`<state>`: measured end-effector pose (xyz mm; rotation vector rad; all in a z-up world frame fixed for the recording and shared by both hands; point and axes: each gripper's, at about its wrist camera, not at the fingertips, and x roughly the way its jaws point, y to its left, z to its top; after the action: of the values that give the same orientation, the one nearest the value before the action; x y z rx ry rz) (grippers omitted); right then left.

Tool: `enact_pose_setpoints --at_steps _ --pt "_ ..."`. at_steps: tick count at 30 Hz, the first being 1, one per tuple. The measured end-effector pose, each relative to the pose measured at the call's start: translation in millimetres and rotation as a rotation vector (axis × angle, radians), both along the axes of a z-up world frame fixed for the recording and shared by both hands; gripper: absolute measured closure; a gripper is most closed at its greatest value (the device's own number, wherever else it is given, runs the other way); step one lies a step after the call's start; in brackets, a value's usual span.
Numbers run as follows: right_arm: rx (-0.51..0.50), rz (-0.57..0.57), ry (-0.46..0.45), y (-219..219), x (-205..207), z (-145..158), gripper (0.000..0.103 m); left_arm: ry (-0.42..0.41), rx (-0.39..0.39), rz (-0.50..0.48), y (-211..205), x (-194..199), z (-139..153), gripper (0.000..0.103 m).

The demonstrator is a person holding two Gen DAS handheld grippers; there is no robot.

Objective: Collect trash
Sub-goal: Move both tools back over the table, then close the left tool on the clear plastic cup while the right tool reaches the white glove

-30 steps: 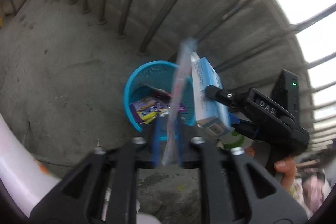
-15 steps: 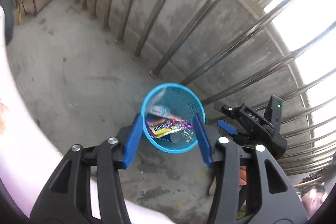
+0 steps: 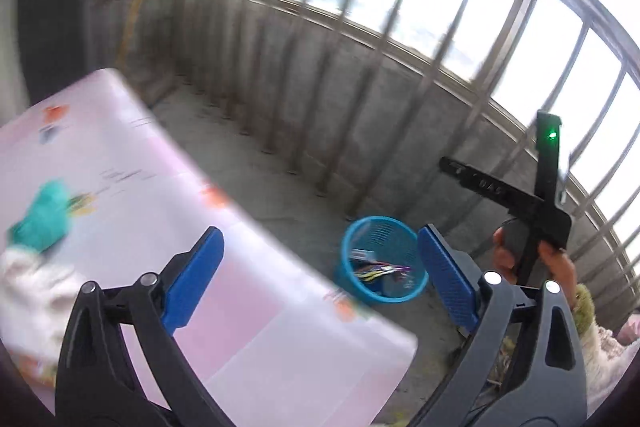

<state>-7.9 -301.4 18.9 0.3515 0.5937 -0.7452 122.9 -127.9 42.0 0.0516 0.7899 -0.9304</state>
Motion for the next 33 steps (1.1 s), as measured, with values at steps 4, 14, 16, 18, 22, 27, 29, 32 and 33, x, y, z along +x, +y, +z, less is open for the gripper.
enact_pose_setpoints --at_steps 4,14,16,18,22,27,29,32,33 --pt "-0.148 0.168 0.009 54.3 34.0 23.6 0.006 0.006 -0.026 0.154 76.0 -1.4 4.5 0.009" --pt "-0.03 0.686 -0.169 173.3 126.6 50.8 0.006 -0.035 -0.139 0.576 256.2 6.5 -1.5 0.009" --pt "0.032 0.78 -0.133 195.0 154.6 46.7 0.007 -0.052 -0.123 0.672 283.7 12.5 -7.1 0.009" --pt "0.091 0.844 -0.09 212.5 184.9 37.5 0.007 -0.062 -0.116 0.74 306.3 18.2 -14.6 0.009" --pt "0.209 0.95 -0.001 246.9 254.6 14.0 0.016 -0.045 -0.137 0.818 339.2 41.1 -31.1 0.009" --pt "0.314 0.959 0.094 274.4 318.1 -26.9 0.027 -0.01 -0.226 0.824 362.3 65.4 -47.9 0.009" --pt "0.323 0.96 0.133 282.6 334.0 -41.0 0.027 0.02 -0.242 0.793 362.3 79.0 -55.5 0.009" --pt "0.323 0.991 0.217 293.2 351.4 -65.2 0.028 0.046 -0.2 0.761 353.1 99.2 -68.5 0.009" --pt "0.327 1.004 0.231 295.9 353.5 -69.6 0.031 0.054 -0.179 0.756 349.1 103.9 -73.5 0.009"
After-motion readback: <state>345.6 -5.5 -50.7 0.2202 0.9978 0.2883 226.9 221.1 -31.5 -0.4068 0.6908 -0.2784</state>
